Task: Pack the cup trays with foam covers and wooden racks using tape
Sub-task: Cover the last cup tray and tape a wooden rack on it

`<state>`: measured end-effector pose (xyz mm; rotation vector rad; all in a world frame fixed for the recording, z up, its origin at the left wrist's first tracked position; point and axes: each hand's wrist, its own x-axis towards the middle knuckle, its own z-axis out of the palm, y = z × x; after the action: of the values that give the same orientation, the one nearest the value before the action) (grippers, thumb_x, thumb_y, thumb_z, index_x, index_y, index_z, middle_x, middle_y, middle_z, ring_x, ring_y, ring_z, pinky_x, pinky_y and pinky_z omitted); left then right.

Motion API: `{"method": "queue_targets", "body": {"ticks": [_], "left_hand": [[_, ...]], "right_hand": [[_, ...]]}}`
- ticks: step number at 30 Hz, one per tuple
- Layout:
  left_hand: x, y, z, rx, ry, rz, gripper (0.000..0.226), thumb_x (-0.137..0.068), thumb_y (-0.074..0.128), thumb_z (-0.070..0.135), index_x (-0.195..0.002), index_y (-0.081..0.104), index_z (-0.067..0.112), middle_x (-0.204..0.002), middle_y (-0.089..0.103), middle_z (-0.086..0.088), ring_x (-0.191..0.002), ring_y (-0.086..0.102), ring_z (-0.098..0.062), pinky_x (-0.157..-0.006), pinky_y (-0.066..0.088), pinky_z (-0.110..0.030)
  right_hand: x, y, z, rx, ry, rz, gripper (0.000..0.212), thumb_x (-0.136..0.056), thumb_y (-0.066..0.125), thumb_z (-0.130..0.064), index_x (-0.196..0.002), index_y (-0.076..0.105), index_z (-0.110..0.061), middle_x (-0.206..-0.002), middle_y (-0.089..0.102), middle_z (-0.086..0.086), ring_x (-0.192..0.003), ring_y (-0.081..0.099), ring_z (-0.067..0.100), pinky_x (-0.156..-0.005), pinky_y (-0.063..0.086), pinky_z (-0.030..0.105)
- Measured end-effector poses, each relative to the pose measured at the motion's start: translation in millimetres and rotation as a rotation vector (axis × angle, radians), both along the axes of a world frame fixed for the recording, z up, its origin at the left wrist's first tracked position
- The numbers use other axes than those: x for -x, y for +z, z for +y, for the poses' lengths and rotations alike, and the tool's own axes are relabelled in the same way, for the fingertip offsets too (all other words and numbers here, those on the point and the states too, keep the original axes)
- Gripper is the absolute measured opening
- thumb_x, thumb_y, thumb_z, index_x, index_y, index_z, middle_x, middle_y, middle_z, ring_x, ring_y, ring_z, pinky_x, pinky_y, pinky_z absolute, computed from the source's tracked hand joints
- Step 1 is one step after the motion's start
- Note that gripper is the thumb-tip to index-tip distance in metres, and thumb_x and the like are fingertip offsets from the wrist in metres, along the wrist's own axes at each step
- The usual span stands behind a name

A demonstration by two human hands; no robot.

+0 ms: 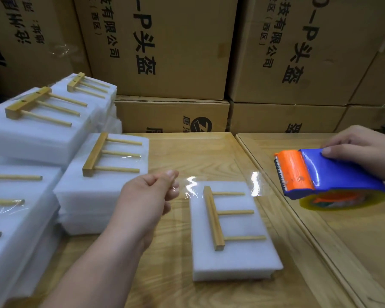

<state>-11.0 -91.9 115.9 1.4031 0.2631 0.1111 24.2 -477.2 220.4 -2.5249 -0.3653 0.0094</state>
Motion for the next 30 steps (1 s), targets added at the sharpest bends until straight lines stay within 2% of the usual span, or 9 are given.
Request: {"method": "queue_targets", "body": {"ticks": [2, 6, 9, 12, 15, 19, 23, 28, 30], "left_hand": [[-2, -14, -5, 0.072, 0.004, 0.073, 0.018, -0.093, 0.071, 0.028, -0.082, 0.080, 0.017, -0.074, 0.074, 0.007, -0.059, 0.065, -0.001, -0.044, 0.044, -0.016], [-8, -35, -10, 0.202, 0.001, 0.175, 0.014, -0.096, 0.068, 0.024, -0.095, 0.075, 0.012, -0.067, 0.071, 0.008, -0.053, 0.061, 0.001, -0.040, 0.040, -0.014], [-10, -46, -13, 0.291, -0.005, 0.249, 0.013, -0.097, 0.066, 0.020, -0.095, 0.073, 0.010, -0.063, 0.067, 0.008, -0.050, 0.059, 0.002, -0.038, 0.036, -0.013], [-10, -55, -15, 0.345, -0.013, 0.290, 0.013, -0.098, 0.065, 0.019, -0.093, 0.073, 0.010, -0.063, 0.066, 0.007, -0.049, 0.057, 0.002, -0.037, 0.033, -0.012], [-14, -59, -13, 0.378, -0.002, 0.324, 0.013, -0.098, 0.064, 0.018, -0.096, 0.073, 0.009, -0.066, 0.067, 0.006, -0.050, 0.058, 0.002, -0.036, 0.034, -0.012], [-19, -65, -9, 0.397, 0.009, 0.370, 0.013, -0.099, 0.064, 0.018, -0.096, 0.073, 0.008, -0.062, 0.068, 0.007, -0.047, 0.058, 0.002, -0.035, 0.033, -0.012], [-21, -71, -9, 0.400, -0.009, 0.414, 0.014, -0.099, 0.063, 0.018, -0.094, 0.072, 0.009, -0.060, 0.067, 0.007, -0.045, 0.058, 0.002, -0.034, 0.032, -0.011], [-22, -80, -15, 0.319, -0.037, 0.505, 0.015, -0.101, 0.061, 0.019, -0.095, 0.072, 0.011, -0.068, 0.068, 0.004, -0.049, 0.058, 0.000, -0.034, 0.033, -0.012], [-22, -84, -19, 0.249, -0.036, 0.500, 0.015, -0.100, 0.061, 0.019, -0.096, 0.072, 0.010, -0.070, 0.067, 0.003, -0.054, 0.056, -0.004, -0.035, 0.033, -0.014]], "right_hand": [[-5, 7, 3, 0.051, 0.007, 0.068, 0.048, -0.085, 0.066, -0.061, -0.084, 0.079, -0.015, -0.075, 0.074, 0.014, -0.065, 0.072, 0.030, -0.050, 0.050, 0.031], [-12, 15, 13, 0.122, 0.012, 0.148, 0.058, -0.077, 0.054, -0.061, -0.086, 0.077, -0.008, -0.078, 0.074, 0.014, -0.072, 0.072, 0.035, -0.064, 0.054, 0.039], [-14, 18, 23, 0.170, 0.041, 0.170, 0.060, -0.077, 0.054, -0.063, -0.084, 0.076, -0.008, -0.076, 0.073, 0.015, -0.070, 0.071, 0.036, -0.065, 0.052, 0.042], [-13, 18, 32, 0.184, 0.049, 0.171, 0.055, -0.075, 0.053, -0.065, -0.079, 0.076, -0.015, -0.074, 0.072, 0.013, -0.066, 0.070, 0.032, -0.063, 0.051, 0.039], [-16, 18, 39, 0.215, 0.061, 0.172, 0.062, -0.073, 0.052, -0.066, -0.080, 0.073, -0.008, -0.073, 0.072, 0.013, -0.066, 0.070, 0.032, -0.064, 0.051, 0.040], [-20, 17, 46, 0.240, 0.070, 0.195, 0.062, -0.072, 0.051, -0.067, -0.080, 0.072, -0.010, -0.073, 0.073, 0.012, -0.065, 0.070, 0.029, -0.065, 0.051, 0.040], [-23, 16, 47, 0.249, 0.076, 0.189, 0.056, -0.073, 0.052, -0.067, -0.074, 0.071, -0.015, -0.069, 0.071, 0.011, -0.059, 0.068, 0.024, -0.062, 0.050, 0.034], [-27, 12, 47, 0.307, 0.070, 0.197, 0.050, -0.091, 0.055, -0.061, -0.078, 0.072, -0.017, -0.072, 0.073, 0.007, -0.065, 0.070, 0.023, -0.062, 0.051, 0.035], [-27, 9, 47, 0.331, 0.069, 0.179, 0.054, -0.090, 0.054, -0.066, -0.077, 0.073, -0.017, -0.072, 0.072, 0.006, -0.065, 0.069, 0.022, -0.061, 0.050, 0.034]]}}
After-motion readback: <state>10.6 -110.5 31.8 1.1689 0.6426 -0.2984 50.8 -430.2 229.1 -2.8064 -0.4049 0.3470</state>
